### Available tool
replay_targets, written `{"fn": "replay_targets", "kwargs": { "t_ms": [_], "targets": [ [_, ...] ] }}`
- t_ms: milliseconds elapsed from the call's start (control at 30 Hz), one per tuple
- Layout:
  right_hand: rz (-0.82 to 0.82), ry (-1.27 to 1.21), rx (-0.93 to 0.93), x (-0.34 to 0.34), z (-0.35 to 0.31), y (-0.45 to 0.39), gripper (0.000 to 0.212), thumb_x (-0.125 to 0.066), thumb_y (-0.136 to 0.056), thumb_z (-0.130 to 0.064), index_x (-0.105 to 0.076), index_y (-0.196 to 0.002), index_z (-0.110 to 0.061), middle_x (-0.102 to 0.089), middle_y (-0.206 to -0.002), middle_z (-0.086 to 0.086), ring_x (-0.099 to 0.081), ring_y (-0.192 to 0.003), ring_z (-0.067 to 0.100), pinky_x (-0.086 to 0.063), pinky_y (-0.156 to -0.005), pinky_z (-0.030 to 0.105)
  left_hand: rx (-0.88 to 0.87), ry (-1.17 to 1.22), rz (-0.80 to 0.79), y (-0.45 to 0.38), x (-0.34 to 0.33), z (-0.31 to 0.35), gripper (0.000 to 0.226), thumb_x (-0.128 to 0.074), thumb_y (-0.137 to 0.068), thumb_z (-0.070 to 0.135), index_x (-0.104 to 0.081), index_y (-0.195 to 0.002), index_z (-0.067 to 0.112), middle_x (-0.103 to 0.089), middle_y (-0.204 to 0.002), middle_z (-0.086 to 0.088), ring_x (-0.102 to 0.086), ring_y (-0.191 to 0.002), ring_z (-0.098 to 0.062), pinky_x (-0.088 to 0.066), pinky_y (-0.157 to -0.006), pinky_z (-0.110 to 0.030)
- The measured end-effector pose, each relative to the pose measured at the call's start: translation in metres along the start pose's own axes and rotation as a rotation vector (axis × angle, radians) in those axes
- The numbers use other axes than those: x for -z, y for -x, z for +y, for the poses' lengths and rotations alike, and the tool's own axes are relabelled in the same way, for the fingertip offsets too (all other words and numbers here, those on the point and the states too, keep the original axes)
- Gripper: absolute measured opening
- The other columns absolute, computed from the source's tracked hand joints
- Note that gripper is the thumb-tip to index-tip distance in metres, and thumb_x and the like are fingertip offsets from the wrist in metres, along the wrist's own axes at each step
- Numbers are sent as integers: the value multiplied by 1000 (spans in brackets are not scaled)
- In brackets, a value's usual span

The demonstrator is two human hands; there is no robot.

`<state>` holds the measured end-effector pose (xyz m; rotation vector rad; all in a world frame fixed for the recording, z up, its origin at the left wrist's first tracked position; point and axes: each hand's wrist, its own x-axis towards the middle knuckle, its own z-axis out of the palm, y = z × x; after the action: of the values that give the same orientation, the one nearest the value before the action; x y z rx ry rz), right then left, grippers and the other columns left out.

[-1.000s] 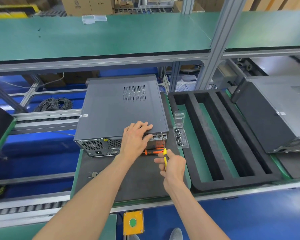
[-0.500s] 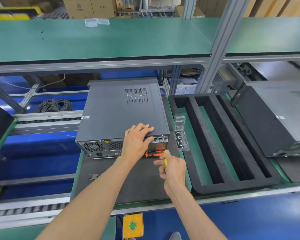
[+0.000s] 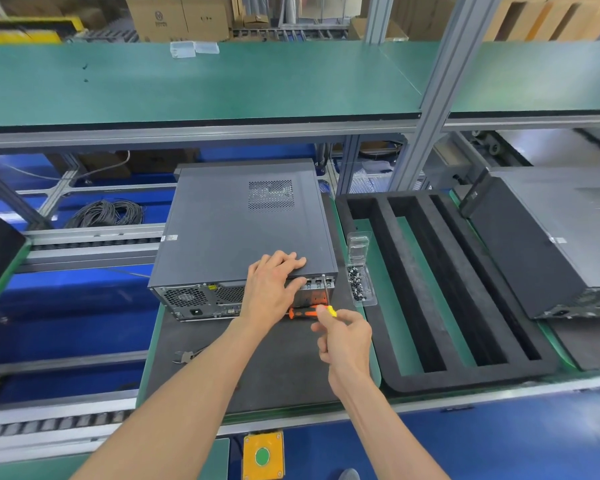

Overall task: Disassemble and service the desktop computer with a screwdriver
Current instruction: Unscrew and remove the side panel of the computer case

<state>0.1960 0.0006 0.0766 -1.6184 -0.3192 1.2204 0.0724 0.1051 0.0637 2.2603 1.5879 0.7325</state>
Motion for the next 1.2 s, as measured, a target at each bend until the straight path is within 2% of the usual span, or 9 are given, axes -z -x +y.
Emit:
{"fn": "replay_targets", "kwargs": {
  "t_ms": [133,333,467,667,800,867,1000,1133,1200],
  "targets": [
    [-12,-18,-81,3,-5,-2,30,-49,-105,-32,-66,-100,-8,-75,-72,12,-47,-41,11,-30,-37,23,1,-2,1,0,0,0,37,-64,-95,34,-63,-132,30,-59,-126,12,-48,-113,-12,-29,-102,-34],
    [-23,6,-11,5,-3,-1,18,-69,-95,-29,-59,-105,-17,-74,-71,9,-46,-42,11,-34,-38,22,7,0,5,1,-2,0,38,-65,-94,34,-63,-132,31,-59,-127,12,-48,-114,-12,-31,-103,-36],
    [-42,-25,-84,4,-5,-3,31,-47,-106,-33,-64,-102,-7,-74,-72,15,-43,-40,11,-27,-35,21,6,8,9,0,-2,0,38,-65,-94,34,-63,-132,31,-59,-127,12,-49,-113,-13,-32,-103,-38],
    [-36,24,-12,3,-1,0,19,-68,-96,-30,-59,-105,-16,-74,-71,9,-45,-41,11,-33,-38,22,6,5,7,1,-2,0,38,-65,-94,34,-63,-132,30,-59,-127,12,-49,-114,-13,-32,-104,-37],
    [-42,-5,-81,2,-3,-2,31,-48,-106,-35,-64,-102,-8,-74,-72,14,-44,-40,11,-28,-35,21,5,4,8,1,-2,-1,38,-65,-95,34,-63,-133,30,-59,-127,12,-49,-114,-13,-32,-104,-37],
    [-39,12,-68,3,-2,-1,33,-50,-105,-32,-66,-100,-4,-74,-72,12,-45,-41,10,-29,-36,21,7,5,7,1,-1,0,38,-64,-95,34,-62,-133,30,-59,-128,12,-48,-114,-12,-31,-105,-37],
    [-30,42,-13,4,-2,1,20,-68,-96,-32,-60,-105,-16,-74,-71,8,-47,-41,9,-35,-38,21,6,-3,4,1,-1,0,38,-64,-95,35,-62,-133,30,-58,-128,12,-48,-115,-12,-31,-105,-36],
    [-49,-10,-80,4,-5,-2,33,-47,-106,-36,-64,-101,-8,-74,-72,14,-45,-40,11,-29,-35,21,7,2,7,2,-1,1,38,-63,-96,34,-62,-133,30,-59,-127,12,-48,-114,-12,-31,-105,-36],
    [-45,5,-76,5,-4,-2,32,-50,-105,-32,-66,-99,-4,-74,-72,13,-46,-40,10,-30,-36,21,4,-1,8,1,-1,1,38,-64,-95,34,-62,-133,30,-59,-126,12,-49,-114,-12,-31,-104,-36]
  ]
}}
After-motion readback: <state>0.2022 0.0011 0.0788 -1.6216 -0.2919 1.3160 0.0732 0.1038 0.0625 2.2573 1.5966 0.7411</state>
